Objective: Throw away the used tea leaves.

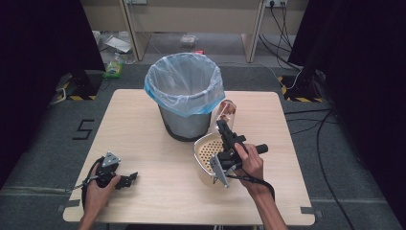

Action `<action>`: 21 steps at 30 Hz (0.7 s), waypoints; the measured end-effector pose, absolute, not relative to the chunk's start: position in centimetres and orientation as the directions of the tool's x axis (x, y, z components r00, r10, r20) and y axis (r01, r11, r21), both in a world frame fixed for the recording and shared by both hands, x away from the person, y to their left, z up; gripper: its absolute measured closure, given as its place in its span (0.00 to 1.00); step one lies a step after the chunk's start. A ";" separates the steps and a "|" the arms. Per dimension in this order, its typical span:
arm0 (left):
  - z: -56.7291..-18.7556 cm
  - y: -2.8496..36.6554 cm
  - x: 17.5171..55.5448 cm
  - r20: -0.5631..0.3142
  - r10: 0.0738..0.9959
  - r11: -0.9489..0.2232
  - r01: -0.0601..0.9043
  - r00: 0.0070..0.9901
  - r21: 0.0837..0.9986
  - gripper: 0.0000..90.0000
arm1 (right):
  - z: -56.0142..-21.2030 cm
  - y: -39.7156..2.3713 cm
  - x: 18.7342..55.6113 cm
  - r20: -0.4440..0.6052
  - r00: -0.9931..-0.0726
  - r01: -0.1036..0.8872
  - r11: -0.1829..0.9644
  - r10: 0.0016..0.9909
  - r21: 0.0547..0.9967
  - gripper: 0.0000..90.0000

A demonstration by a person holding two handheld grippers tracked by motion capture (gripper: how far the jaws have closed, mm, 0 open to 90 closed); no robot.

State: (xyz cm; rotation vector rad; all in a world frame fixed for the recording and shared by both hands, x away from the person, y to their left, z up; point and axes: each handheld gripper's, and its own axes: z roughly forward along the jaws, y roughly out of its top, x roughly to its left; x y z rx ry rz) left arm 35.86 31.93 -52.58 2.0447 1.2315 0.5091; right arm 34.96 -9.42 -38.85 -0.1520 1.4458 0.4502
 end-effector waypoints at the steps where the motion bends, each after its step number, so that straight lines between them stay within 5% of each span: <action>1: -52.6 31.9 35.8 -0.014 0.881 -0.316 0.609 0.474 0.728 0.00 | -38.9 -9.4 34.8 -0.977 0.068 -0.389 0.907 0.203 0.162 0.97; 21: -52.6 31.9 35.9 -0.018 0.880 -0.315 0.612 0.475 0.726 0.00 | -39.9 -9.6 34.6 -0.969 0.162 -0.404 0.908 0.187 0.108 0.97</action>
